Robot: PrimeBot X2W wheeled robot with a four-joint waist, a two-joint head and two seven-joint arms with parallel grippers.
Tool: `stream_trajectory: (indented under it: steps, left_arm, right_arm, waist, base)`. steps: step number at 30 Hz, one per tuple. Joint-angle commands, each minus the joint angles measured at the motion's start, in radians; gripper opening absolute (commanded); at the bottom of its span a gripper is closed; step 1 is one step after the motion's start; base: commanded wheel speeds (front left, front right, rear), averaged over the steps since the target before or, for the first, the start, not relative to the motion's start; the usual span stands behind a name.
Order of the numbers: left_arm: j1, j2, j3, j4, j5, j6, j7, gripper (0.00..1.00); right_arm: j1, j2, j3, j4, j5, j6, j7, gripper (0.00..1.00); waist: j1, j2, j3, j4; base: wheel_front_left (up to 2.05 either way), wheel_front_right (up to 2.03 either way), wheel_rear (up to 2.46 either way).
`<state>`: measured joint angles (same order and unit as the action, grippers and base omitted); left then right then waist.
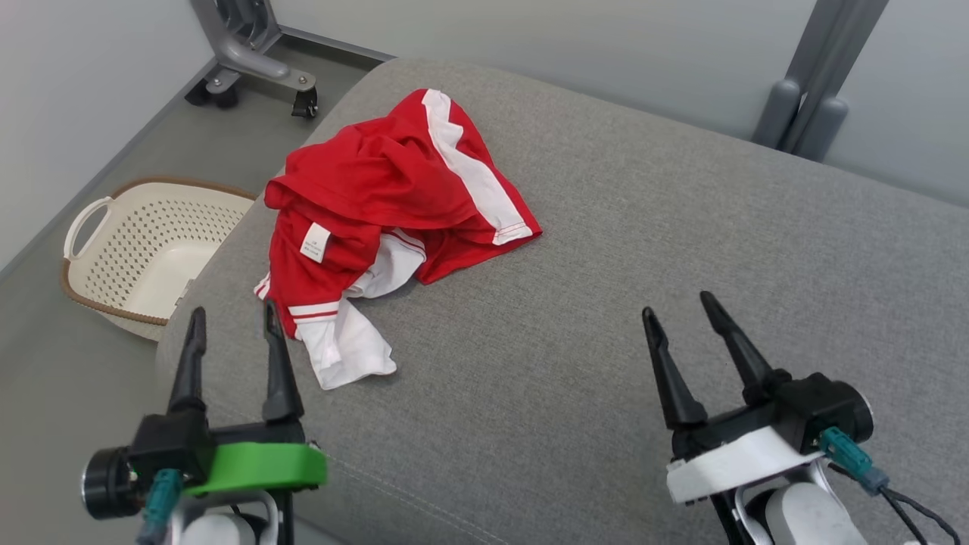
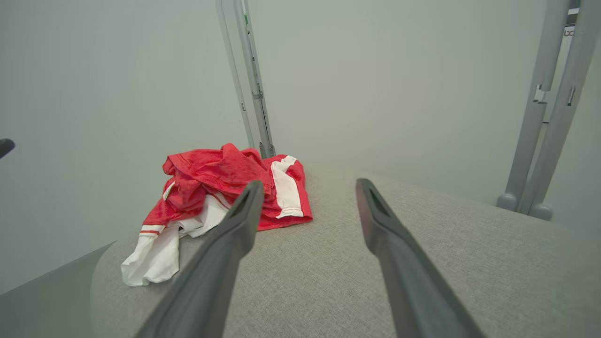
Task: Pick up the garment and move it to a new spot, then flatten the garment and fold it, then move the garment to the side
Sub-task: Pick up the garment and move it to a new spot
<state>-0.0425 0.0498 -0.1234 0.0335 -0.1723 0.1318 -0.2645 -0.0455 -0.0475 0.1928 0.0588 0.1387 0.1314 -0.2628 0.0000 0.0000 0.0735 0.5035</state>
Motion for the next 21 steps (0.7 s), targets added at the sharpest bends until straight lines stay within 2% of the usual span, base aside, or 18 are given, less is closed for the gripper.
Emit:
stream_trajectory:
  steps: [1, 4, 8, 13, 17, 21]
  left_arm:
    - [-0.037, 0.002, 0.026, -0.001, -0.014, -0.016, 0.000, 1.00]
    - [-0.093, 0.007, 0.081, 0.021, -0.012, -0.060, 0.000, 1.00]
    - [-0.199, 0.050, 0.138, 0.081, 0.007, -0.125, 0.000, 1.00]
    - [-0.359, 0.122, 0.136, 0.264, 0.024, -0.203, 0.000, 1.00]
    - [-0.484, 0.178, 0.111, 0.426, 0.030, -0.231, 0.026, 1.00]
    - [-0.594, 0.224, 0.093, 0.598, 0.027, -0.243, 0.118, 1.00]
  right_arm:
    - [-0.028, -0.005, -0.011, -0.010, -0.017, -0.001, -0.003, 1.00]
    - [-0.056, -0.005, -0.024, -0.018, -0.050, -0.001, -0.003, 1.00]
    - [-0.098, -0.006, -0.071, -0.048, -0.085, -0.002, -0.003, 1.00]
    - [-0.130, -0.005, -0.132, -0.077, -0.125, -0.001, -0.003, 1.00]
    - [-0.139, -0.005, -0.143, -0.083, -0.142, -0.001, -0.003, 1.00]
    - [-0.147, -0.004, -0.144, -0.087, -0.148, -0.001, -0.003, 1.00]
  waist:
    - [0.0000, 0.0000, 0.070, -0.049]
    - [0.0000, 0.0000, 0.126, -0.083]
    - [0.0000, 0.0000, 0.210, -0.131]
    - [0.0000, 0.0000, 0.294, -0.178]
    - [0.0000, 0.0000, 0.328, -0.201]
    - [0.0000, 0.0000, 0.351, -0.221]
  base:
    - [0.00, 0.00, 0.00]
    - [0.00, 0.00, 0.00]
    - [0.00, 0.00, 0.00]
    - [0.00, 0.00, 0.00]
    - [0.00, 0.00, 0.00]
    - [0.00, 0.00, 0.00]
